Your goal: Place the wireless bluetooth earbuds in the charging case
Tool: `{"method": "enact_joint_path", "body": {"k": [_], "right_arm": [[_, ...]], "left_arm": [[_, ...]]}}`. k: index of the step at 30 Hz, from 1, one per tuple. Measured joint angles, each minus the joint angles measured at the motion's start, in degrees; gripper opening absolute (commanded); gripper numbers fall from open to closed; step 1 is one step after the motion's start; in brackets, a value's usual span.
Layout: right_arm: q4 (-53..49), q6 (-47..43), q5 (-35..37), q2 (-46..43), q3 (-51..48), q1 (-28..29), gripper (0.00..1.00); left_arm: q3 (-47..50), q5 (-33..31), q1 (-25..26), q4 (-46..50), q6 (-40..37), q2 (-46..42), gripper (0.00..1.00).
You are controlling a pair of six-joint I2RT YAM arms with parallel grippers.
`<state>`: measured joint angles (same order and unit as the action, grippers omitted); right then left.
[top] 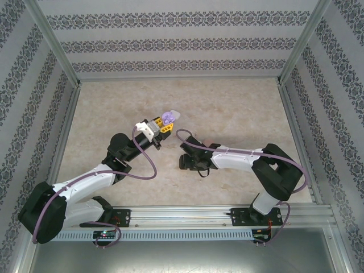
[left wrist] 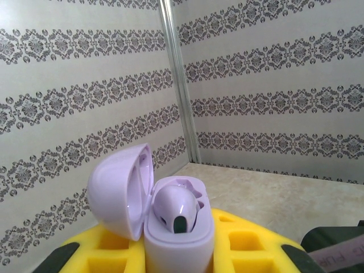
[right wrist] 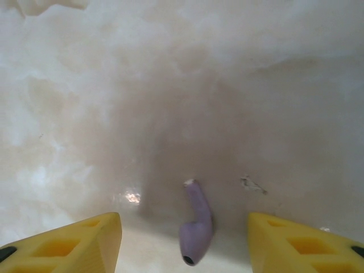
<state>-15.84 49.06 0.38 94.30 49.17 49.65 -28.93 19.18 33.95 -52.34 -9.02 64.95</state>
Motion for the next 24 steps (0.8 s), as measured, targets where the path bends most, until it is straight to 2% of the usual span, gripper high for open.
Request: {"method": "enact_joint_path", "body": {"k": [15,24], "right_arm": [[5.2,2.2,-3.9,1.3,2.1,2.8,0.57],[4.9,2.3,-3.5,1.2,2.5,3.5,0.58]], "left_arm": [[0.1,-0.5,-0.7,-0.1,0.0,-0.8,0.0],[0.1,-0.4,-1.1,0.0,0.0,-1.9,0.0]]}}
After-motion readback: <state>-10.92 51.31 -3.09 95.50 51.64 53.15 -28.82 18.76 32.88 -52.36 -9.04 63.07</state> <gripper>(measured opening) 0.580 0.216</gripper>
